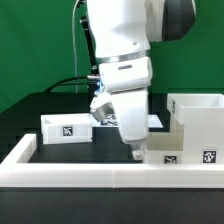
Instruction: Assemble drawer
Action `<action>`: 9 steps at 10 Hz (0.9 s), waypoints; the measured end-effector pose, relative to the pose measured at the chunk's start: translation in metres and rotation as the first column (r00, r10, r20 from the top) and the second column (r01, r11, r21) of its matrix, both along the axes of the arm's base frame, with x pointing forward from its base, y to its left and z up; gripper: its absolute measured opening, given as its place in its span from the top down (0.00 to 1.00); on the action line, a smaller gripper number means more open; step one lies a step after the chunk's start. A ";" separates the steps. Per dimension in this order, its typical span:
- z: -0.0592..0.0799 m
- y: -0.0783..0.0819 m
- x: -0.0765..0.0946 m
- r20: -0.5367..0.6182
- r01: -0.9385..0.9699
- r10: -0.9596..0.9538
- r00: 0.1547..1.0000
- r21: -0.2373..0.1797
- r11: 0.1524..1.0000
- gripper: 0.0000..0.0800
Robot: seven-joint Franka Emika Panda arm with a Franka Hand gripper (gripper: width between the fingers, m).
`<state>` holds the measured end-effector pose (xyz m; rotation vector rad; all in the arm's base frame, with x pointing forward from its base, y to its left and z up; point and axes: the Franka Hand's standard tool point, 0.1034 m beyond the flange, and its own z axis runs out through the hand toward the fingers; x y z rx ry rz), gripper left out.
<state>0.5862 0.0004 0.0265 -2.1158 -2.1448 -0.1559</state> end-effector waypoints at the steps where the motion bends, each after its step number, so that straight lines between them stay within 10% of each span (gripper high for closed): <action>1: 0.000 0.002 0.001 -0.002 -0.002 0.002 1.000 0.001 1.000 0.19; 9: 0.002 0.036 -0.001 -0.004 -0.013 0.013 1.000 0.016 1.000 0.19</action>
Offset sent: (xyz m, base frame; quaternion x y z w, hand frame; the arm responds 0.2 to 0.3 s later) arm 0.0000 0.0000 0.0000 0.0000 0.0000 0.0000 1.0000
